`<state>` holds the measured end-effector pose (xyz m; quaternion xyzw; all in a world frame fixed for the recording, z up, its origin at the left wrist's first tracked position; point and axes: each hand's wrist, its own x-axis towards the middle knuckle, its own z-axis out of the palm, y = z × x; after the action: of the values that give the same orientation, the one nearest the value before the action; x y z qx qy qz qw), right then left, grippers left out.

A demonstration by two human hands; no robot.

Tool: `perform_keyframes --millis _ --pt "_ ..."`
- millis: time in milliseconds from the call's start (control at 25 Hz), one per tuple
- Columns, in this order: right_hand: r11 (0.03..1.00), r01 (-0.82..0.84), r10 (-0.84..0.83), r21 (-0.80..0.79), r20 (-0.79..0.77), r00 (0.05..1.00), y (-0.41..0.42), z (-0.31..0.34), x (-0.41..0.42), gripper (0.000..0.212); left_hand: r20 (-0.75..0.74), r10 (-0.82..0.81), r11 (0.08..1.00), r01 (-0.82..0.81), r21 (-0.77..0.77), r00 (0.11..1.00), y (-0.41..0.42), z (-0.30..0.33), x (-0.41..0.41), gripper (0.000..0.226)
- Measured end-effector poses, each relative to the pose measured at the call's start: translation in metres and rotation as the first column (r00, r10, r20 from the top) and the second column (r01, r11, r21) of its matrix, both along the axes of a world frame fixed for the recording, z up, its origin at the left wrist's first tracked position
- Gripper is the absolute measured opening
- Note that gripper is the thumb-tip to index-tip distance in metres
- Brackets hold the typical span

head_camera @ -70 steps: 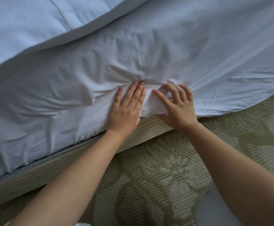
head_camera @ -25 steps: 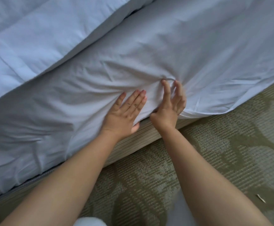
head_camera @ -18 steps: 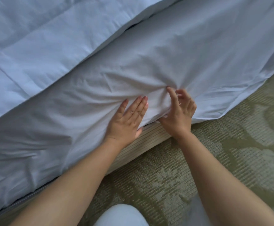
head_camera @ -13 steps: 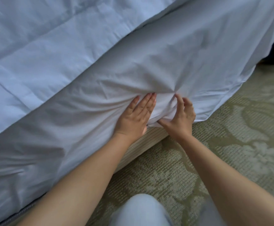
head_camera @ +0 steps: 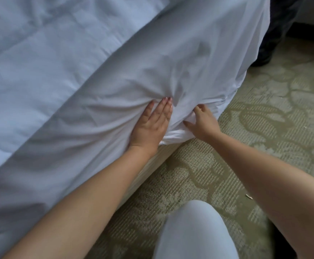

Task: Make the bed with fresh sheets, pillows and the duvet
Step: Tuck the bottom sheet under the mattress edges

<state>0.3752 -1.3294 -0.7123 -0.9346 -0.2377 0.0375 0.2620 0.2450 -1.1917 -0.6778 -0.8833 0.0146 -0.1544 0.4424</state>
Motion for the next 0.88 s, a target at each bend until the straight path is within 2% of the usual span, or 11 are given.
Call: perform_keyframes --millis 80,120,160,200,240,280,320,400,520,720,880 --pt "0.952 0.295 -0.281 0.087 -0.142 0.949 -0.003 0.002 0.0 0.069 -0.054 0.057 0.998 -0.056 0.023 0.997 -0.007 0.013 0.002 0.068" --pt "0.862 0.49 -0.418 0.133 -0.36 0.834 -0.005 0.007 -0.001 0.076 -0.078 0.098 0.995 -0.097 0.026 0.992 -0.012 0.02 0.0 0.073" --pt "0.747 0.647 -0.438 0.153 -0.62 0.652 -0.007 0.009 -0.001 0.081 -0.121 0.14 0.99 -0.14 0.016 0.983 -0.015 0.027 -0.001 0.077" --pt "0.662 0.73 -0.314 0.171 -0.821 0.477 -0.008 0.009 0.0 0.082 -0.18 0.174 0.984 -0.177 -0.002 0.968 -0.019 0.033 -0.001 0.081" --pt "0.646 0.737 -0.151 0.197 -0.914 0.377 -0.007 0.009 0.004 0.076 -0.233 0.193 0.979 -0.201 -0.013 0.953 -0.023 0.037 0.002 0.083" --pt "0.677 0.698 -0.057 0.232 -0.93 0.364 -0.005 0.009 0.009 0.065 -0.276 0.188 0.98 -0.2 -0.015 0.942 -0.024 0.038 0.008 0.085" --pt "0.698 0.664 -0.035 0.268 -0.914 0.405 -0.004 0.008 0.016 0.054 -0.314 0.18 0.982 -0.191 -0.003 0.932 -0.027 0.04 0.016 0.087" --pt "0.676 0.655 -0.095 0.338 -0.841 0.532 0.0 0.009 0.03 0.039 -0.371 0.162 0.985 -0.17 0.013 0.914 -0.031 0.037 0.03 0.087" --pt "0.621 0.658 -0.143 0.427 -0.763 0.63 -0.004 0.018 0.053 0.014 -0.397 0.124 0.99 -0.14 -0.012 0.909 -0.039 0.032 0.053 0.078" --pt "0.568 0.651 -0.157 0.503 -0.71 0.686 -0.011 0.013 0.078 0.04 -0.355 0.034 0.998 -0.016 0.054 0.934 -0.03 0.02 0.076 0.066" --pt "0.545 0.617 -0.117 0.568 -0.677 0.726 -0.01 -0.017 0.071 0.035 -0.213 -0.078 0.997 0.082 0.011 0.974 -0.029 0.004 0.093 0.054"
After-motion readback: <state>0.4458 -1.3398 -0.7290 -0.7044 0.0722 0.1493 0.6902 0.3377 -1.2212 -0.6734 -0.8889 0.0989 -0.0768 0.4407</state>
